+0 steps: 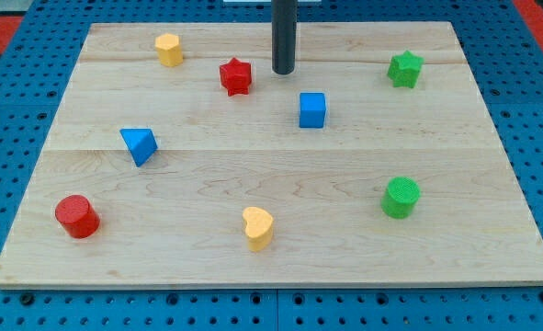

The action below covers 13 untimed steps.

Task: Move the yellow heart to the red star

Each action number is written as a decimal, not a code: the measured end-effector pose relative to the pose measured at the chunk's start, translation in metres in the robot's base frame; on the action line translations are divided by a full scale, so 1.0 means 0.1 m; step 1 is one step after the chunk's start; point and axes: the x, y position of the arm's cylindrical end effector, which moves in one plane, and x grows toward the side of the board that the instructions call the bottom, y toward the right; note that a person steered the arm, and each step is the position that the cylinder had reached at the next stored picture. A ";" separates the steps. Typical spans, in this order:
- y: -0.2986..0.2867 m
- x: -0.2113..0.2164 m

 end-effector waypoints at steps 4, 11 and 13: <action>-0.15 0.85; -0.87 3.03; -0.25 2.52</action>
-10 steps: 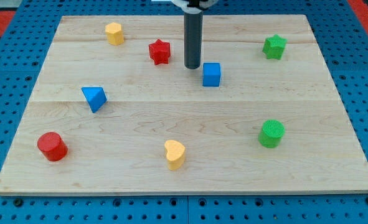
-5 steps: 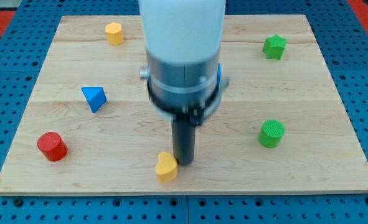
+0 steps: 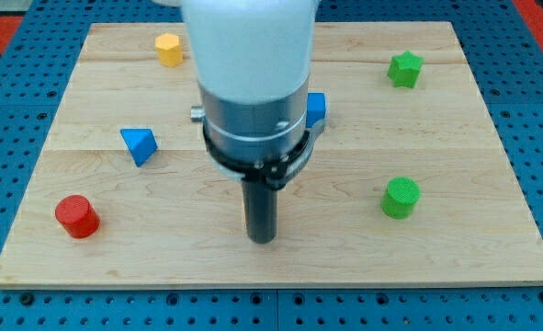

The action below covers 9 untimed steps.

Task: Move the yellow heart to the red star

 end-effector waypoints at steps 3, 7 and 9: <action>-0.40 -1.02; -0.16 -1.31; -0.26 -1.45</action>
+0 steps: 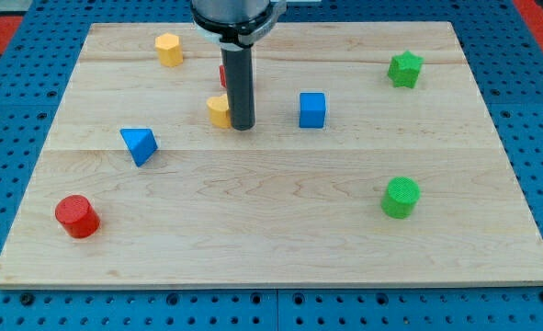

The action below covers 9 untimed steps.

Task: Move the yellow heart to the red star

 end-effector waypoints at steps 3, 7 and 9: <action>-0.28 0.08; -0.45 -0.26; -0.22 -0.70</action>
